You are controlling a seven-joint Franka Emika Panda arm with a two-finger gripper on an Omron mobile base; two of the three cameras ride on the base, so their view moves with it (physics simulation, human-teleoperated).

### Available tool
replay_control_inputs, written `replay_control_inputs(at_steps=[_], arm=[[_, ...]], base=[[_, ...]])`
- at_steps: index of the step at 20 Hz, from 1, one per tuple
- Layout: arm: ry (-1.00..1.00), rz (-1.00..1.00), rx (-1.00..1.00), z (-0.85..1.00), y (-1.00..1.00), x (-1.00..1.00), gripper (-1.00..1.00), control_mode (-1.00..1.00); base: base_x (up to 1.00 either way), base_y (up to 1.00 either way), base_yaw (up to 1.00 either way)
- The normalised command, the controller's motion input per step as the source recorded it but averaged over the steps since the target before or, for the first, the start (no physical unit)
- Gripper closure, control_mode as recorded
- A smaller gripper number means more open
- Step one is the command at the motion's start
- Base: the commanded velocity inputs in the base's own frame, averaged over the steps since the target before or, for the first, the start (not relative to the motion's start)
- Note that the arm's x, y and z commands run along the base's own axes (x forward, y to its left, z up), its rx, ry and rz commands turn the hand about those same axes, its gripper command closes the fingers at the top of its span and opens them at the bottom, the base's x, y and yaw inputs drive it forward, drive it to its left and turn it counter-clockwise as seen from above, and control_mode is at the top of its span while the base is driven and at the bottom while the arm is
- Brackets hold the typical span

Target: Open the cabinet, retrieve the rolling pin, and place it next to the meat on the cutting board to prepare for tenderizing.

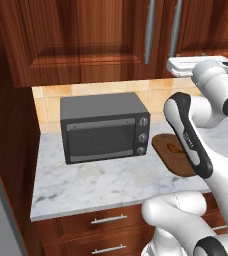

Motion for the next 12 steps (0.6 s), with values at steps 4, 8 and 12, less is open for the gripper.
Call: replay_control_inputs(at_steps=[4,8,12], arm=[[0.00,0.00,0.00,0.00,0.00,0.16,-1.00,-1.00],[0.05,0.00,0.00,0.00,0.00,0.40,-1.00,-1.00],[0.08,0.00,0.00,0.00,0.00,0.40,-1.00,-1.00]], base=[[0.00,0.00,0.00],[0.00,0.00,0.00],[0.00,0.00,0.00]])
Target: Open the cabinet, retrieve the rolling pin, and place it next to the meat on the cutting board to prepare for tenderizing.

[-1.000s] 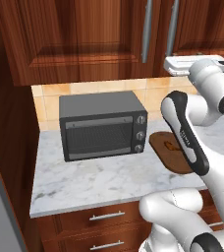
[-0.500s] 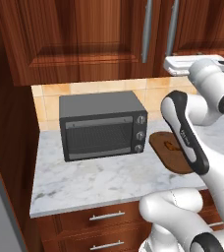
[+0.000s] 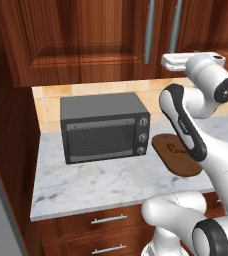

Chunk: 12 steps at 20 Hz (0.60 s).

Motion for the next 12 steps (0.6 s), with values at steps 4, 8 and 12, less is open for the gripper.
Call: replay_control_inputs(at_steps=[4,8,12], arm=[[0.09,0.00,0.00,0.00,0.00,0.37,-1.00,-1.00],[0.09,0.00,0.00,0.00,0.00,0.50,-1.00,-1.00],[0.09,0.00,0.00,0.00,-0.01,0.42,-1.00,-1.00]], base=[[0.00,0.00,0.00],[0.00,0.00,0.00],[0.00,0.00,0.00]])
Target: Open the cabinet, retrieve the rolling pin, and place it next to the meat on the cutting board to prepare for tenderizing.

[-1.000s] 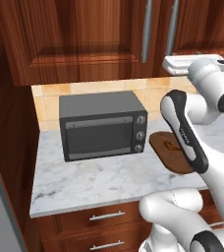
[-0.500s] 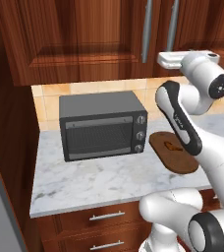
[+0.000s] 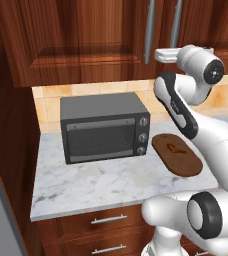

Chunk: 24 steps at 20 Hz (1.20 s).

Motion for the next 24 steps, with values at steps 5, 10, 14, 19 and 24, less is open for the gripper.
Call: replay_control_inputs(at_steps=[5,10,14,19,24], arm=[[0.03,0.00,0.00,0.01,-0.14,0.28,-1.00,-1.00],[0.00,0.00,0.00,0.10,-0.03,0.28,-1.00,-1.00],[0.00,0.00,0.00,0.00,0.00,0.29,-1.00,-1.00],[0.01,0.00,0.00,0.00,0.00,0.27,-1.00,-1.00],[0.04,0.00,0.00,0.00,0.00,0.33,1.00,-1.00]], base=[[0.00,0.00,0.00],[0.00,0.00,0.00],[0.00,0.00,0.00],[0.00,0.00,0.00],[0.00,0.00,0.00]])
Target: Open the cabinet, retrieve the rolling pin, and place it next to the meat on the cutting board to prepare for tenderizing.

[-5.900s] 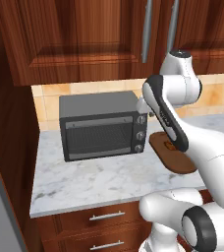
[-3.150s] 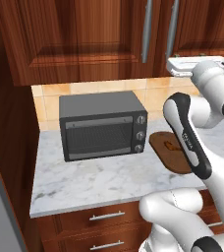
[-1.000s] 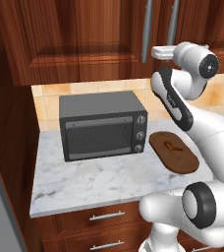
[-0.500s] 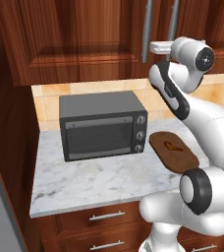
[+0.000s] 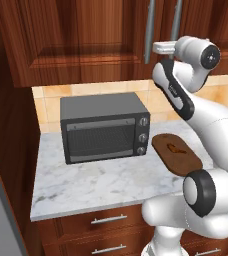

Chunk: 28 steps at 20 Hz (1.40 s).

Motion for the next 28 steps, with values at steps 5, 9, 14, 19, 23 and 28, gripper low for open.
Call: replay_control_inputs(at_steps=[5,9,14,19,23,28], arm=[[0.02,0.00,0.00,0.00,0.00,0.14,1.00,-1.00],[0.00,0.00,0.00,-0.03,0.05,0.00,1.00,-1.00],[0.03,0.00,0.00,-0.01,0.22,0.16,1.00,-1.00],[0.04,0.00,0.00,0.00,0.07,0.06,1.00,-1.00],[0.00,0.00,0.00,-0.05,0.00,0.00,1.00,-1.00],[0.00,0.00,0.00,-0.07,0.00,0.00,1.00,-1.00]], base=[[0.00,0.00,0.00],[0.00,0.00,0.00],[0.00,0.00,0.00],[0.00,0.00,0.00],[0.00,0.00,0.00],[0.00,0.00,0.00]])
